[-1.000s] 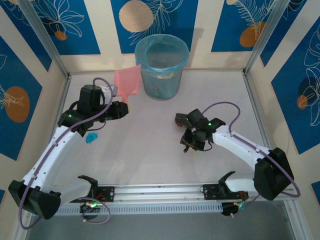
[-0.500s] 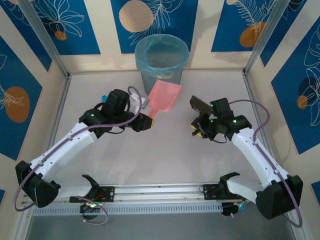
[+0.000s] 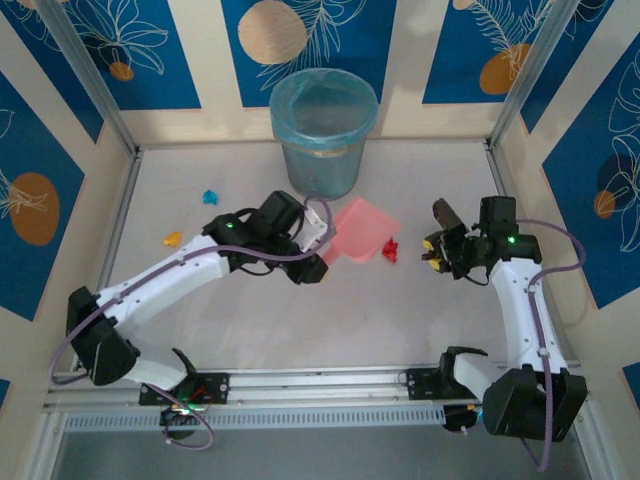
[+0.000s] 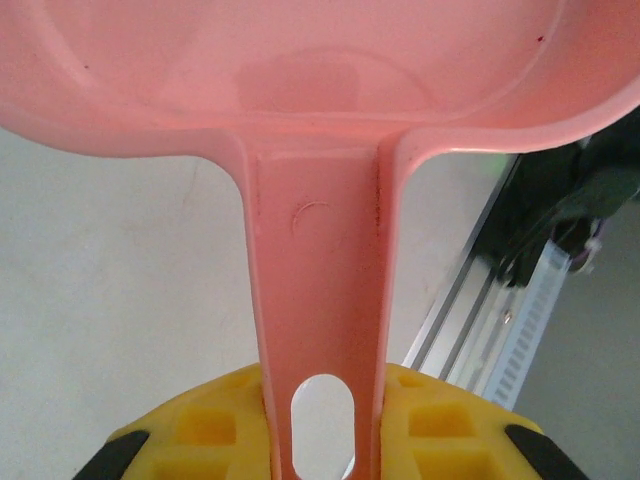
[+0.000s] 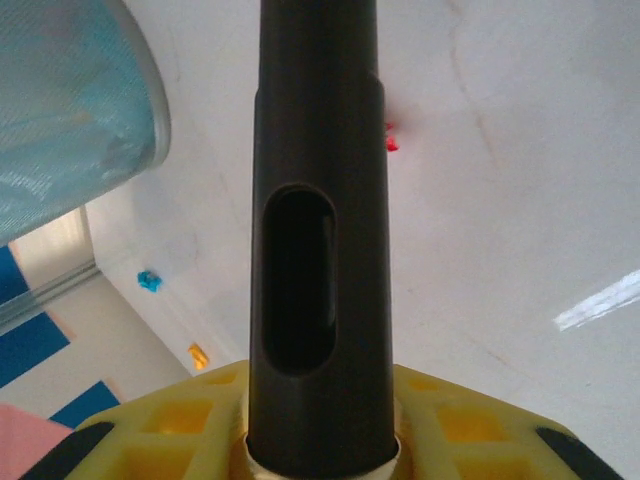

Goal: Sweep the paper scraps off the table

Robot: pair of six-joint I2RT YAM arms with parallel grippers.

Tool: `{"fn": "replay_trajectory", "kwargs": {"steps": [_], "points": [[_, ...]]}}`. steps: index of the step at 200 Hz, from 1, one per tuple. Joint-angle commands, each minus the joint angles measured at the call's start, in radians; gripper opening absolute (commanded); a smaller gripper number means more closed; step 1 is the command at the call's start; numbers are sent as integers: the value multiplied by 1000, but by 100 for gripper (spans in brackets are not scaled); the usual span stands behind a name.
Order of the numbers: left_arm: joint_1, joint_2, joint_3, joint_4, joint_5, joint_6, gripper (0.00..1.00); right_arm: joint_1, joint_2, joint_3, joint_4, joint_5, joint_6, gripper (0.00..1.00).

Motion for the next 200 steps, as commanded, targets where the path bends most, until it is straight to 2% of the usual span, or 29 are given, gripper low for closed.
{"fn": "replay_trajectory", "kwargs": {"steps": [1, 68, 200], "points": [[-43, 62, 31, -106, -33, 77, 0, -5, 9, 27, -50, -51, -97, 0], [-92, 224, 22, -111, -62, 96, 0, 6, 116, -9, -66, -109, -163, 0], [-97, 504, 68, -109, -117, -8, 0, 182, 317, 101, -123, -59, -217, 0]]}}
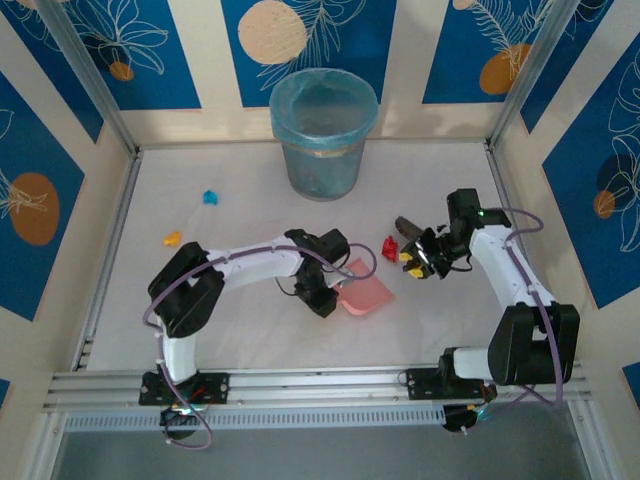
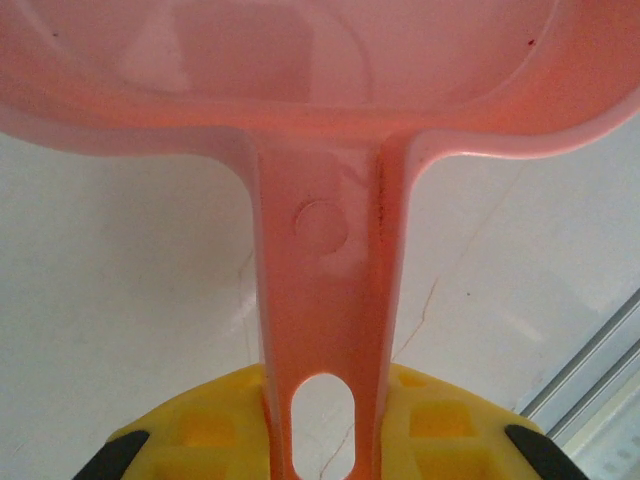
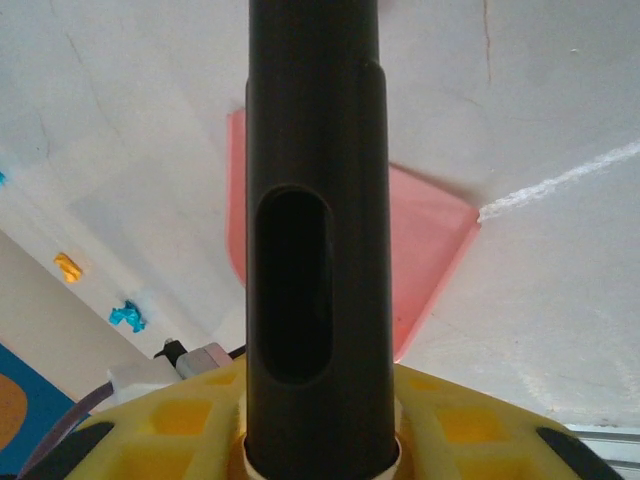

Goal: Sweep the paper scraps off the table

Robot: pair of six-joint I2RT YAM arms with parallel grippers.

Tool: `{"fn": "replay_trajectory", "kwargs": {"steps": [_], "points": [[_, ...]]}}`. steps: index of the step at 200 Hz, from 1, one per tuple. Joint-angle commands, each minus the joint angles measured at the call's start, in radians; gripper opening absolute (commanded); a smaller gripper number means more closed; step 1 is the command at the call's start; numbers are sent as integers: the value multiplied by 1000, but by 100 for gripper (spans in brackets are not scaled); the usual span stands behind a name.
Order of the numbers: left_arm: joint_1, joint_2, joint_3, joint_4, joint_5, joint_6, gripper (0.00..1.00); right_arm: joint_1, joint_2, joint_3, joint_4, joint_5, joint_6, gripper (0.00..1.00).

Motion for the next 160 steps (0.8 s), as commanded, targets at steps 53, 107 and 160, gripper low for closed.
{"fn": "replay_trajectory", "kwargs": {"steps": [53, 107, 160], "points": [[-6, 66, 59, -47, -106, -66, 0, 87, 50, 95, -100, 83, -38, 0], [-5, 84, 99, -77, -183, -78, 0, 88, 16, 86, -138, 181, -62, 0], [-6, 99, 118, -74, -187, -88, 0, 141, 10, 50, -150, 139, -43, 0]]}}
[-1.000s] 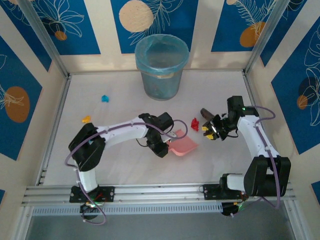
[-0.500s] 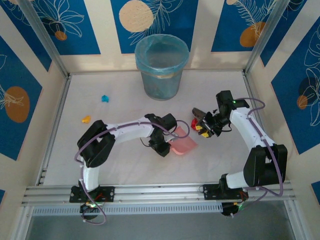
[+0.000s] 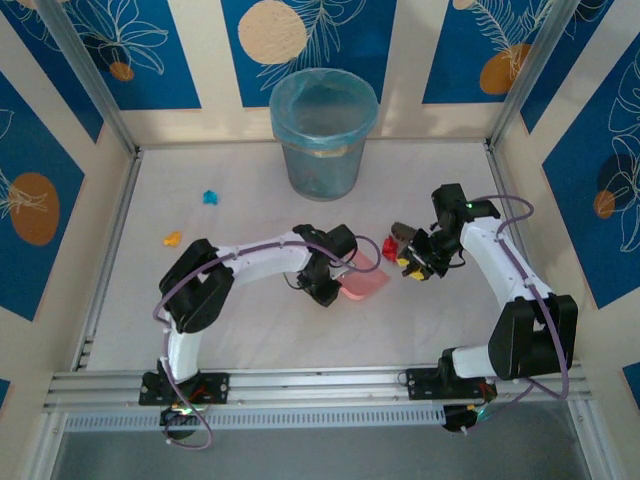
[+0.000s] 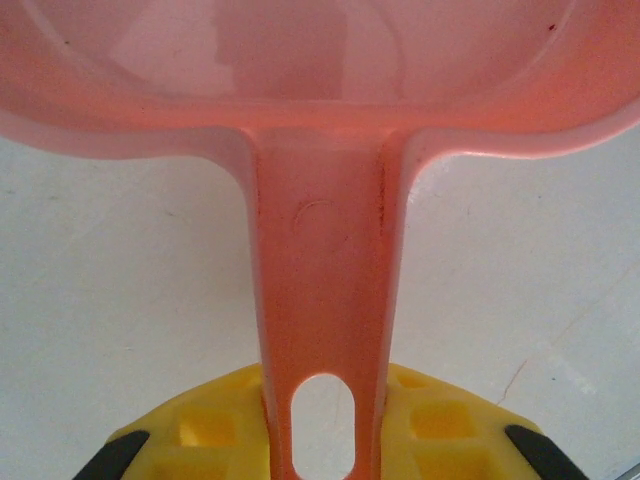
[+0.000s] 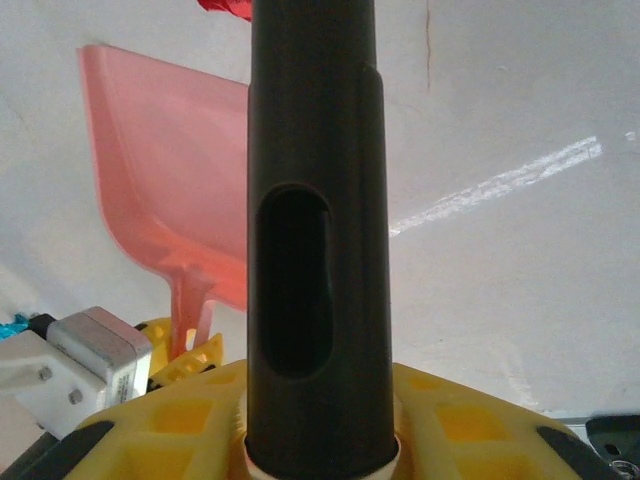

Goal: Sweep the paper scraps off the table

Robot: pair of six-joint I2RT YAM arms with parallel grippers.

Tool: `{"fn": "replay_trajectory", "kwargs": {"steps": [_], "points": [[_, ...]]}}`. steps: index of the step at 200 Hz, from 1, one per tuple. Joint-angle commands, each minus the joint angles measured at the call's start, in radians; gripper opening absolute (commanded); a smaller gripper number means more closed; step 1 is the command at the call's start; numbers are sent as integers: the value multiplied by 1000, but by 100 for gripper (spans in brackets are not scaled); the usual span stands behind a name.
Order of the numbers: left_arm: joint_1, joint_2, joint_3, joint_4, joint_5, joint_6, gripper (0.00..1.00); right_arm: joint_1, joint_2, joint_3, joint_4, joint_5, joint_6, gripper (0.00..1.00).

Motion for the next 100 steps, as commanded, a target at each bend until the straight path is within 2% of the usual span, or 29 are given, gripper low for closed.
{"fn": "replay_trajectory", "kwargs": {"steps": [1, 58, 100], "points": [[-5, 36, 26, -50, -21, -25, 0, 41, -22, -18, -50, -28, 7, 0], [-5, 62, 54, -37, -17, -31, 0, 155, -84, -84, -1, -162, 146, 0], [-5, 65, 50, -20, -12, -34, 0, 173, -192, -175, 127, -332, 324, 0]]}}
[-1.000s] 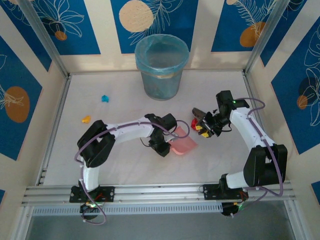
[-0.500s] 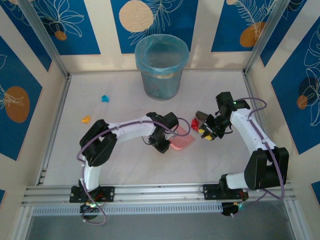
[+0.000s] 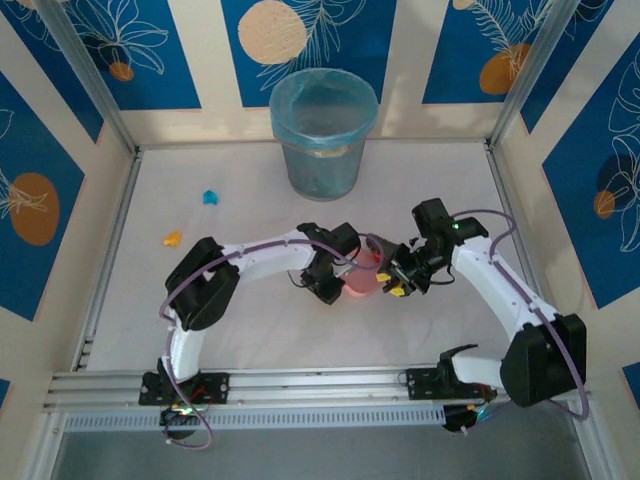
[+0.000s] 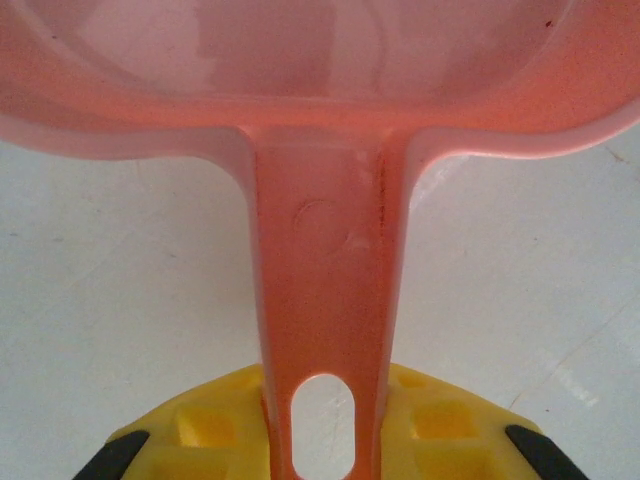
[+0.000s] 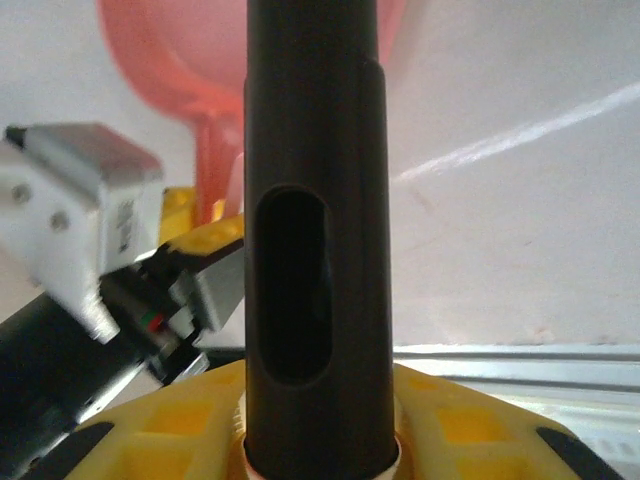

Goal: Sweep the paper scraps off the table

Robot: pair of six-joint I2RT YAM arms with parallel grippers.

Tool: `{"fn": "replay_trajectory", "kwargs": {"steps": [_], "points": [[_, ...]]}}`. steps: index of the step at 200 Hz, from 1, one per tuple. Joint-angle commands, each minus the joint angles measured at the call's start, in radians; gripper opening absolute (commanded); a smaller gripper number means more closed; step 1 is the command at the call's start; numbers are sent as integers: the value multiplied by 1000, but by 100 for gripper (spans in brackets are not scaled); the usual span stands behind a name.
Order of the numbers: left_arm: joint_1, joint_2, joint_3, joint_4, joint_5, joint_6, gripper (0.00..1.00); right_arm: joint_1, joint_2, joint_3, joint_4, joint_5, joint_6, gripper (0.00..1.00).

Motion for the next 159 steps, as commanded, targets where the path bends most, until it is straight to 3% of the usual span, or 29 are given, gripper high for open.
{"fn": "replay_trajectory", "kwargs": {"steps": [1, 73, 159], "points": [[-5, 27, 7, -19, -12, -20, 0, 8, -56, -56, 53, -170, 147, 0], [-4, -10, -40, 32, -33, -30, 0, 8, -120, -112, 155, -365, 293, 0], [-4, -33, -60, 76, -47, -34, 0, -39, -176, -78, 130, -379, 333, 0]]}}
